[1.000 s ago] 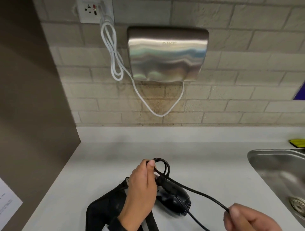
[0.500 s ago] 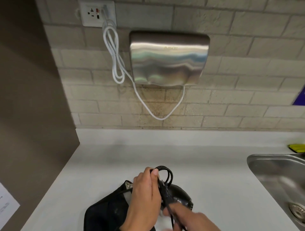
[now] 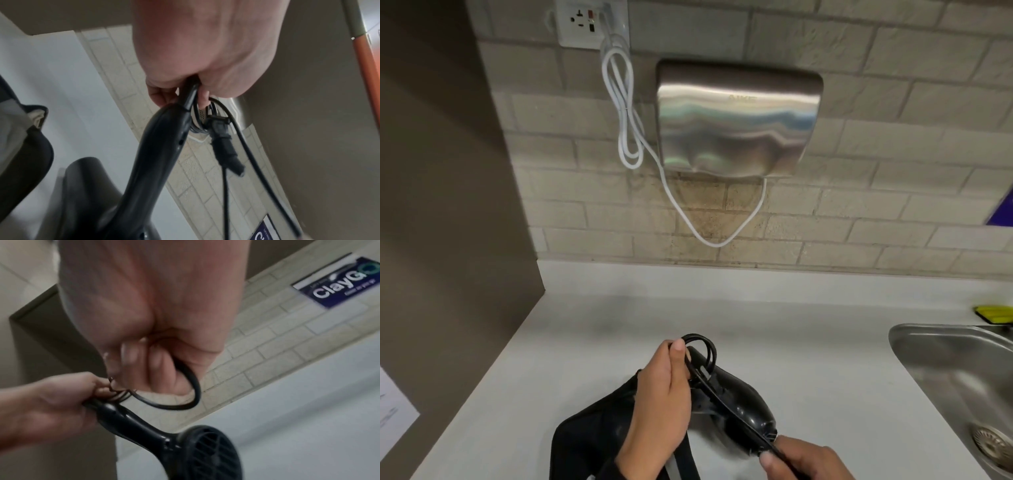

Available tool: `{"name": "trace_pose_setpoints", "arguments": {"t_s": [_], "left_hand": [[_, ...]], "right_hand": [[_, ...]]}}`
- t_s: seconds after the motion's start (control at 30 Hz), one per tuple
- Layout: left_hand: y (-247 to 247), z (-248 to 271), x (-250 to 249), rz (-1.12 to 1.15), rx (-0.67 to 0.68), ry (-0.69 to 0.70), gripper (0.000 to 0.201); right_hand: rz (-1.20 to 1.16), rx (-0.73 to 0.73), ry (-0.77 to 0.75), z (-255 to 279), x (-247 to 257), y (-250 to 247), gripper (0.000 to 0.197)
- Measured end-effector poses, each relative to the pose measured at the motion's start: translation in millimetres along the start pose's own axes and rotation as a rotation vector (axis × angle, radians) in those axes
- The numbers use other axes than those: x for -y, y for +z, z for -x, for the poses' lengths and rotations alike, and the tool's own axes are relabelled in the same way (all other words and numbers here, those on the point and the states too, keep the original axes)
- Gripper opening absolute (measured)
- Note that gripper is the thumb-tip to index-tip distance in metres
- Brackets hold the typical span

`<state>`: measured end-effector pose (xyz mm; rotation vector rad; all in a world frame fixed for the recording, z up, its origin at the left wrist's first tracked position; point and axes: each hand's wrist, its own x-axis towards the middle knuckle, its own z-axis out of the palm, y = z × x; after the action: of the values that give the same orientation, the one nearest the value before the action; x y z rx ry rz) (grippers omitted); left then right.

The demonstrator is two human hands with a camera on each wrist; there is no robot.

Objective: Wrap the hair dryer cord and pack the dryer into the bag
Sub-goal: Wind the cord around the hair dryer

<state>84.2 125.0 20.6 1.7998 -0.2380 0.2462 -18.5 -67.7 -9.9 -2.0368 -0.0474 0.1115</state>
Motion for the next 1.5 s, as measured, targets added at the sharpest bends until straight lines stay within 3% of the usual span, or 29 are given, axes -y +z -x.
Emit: {"name": "trace_pose_setpoints", "arguments": {"t_s": [0.07,0.13,0.2,0.27,0.33,0.47,0.53,0.63,0.73,0.8,0.97,1.1,1.2,1.27,1.37,1.5], "left_hand": [[0,0,1,-0.020,-0.022,0.007,0.042],[0,0,2,-0.032,-0.034,0.002,0.040],[0,0,2,-0.048,-0.039,0.011,0.038],[1,1,2,-0.055,-0.032,0.024,0.040],[2,3,1,-0.069,-0.005,0.038,0.045],[10,11,1,-0.147,0.048,0.151,0.041],[12,14,0,-0.164,0.077,0.174,0.036],[9,14,-1,-0.103,0.129,0.169,0.038],[3,12,-1,-0.085,0.193,0.252,0.038],[2,12,1,-0.069,0.260,0.286,0.038],[0,16,-4,-0.028,0.379,0.373,0.034],[-1,13,-4,-0.212,0.392,0.546,0.035],[0,13,-6,-0.253,0.394,0.531,0.041],[-1,13,-7,-0.259,0.404,0.520,0.040],[-1,14,-8,-0.264,0.401,0.534,0.021],[-1,15,-6,-0.237,0.391,0.526,0.030]], "right_hand": [[-0.162,-0.154,0.015,9,7,12,0.009],[-0.307,0.016,0.080,8,27,18,0.019],[-0.236,0.071,0.091,5,33,18,0.021],[-0.191,-0.011,0.055,3,44,23,0.026],[-0.150,-0.111,0.007,0,48,25,0.014],[-0.087,-0.120,-0.015,-12,72,19,0.019],[-0.059,-0.053,-0.030,-17,84,20,0.015],[0.164,-0.081,-0.170,-22,91,19,0.009],[0.508,-0.118,-0.334,-22,98,7,0.014],[0.578,-0.141,-0.412,-20,108,-5,0.020],[0.479,-0.124,-0.477,-25,126,-28,0.019],[0.308,-0.015,-0.383,-30,133,-30,0.022],[0.230,0.052,-0.332,-32,132,-31,0.021],[0.185,0.018,-0.304,-35,129,-33,0.021],[0.075,-0.096,-0.266,-41,117,-33,0.018],[-0.081,-0.281,-0.271,-45,100,-21,0.007]]}}
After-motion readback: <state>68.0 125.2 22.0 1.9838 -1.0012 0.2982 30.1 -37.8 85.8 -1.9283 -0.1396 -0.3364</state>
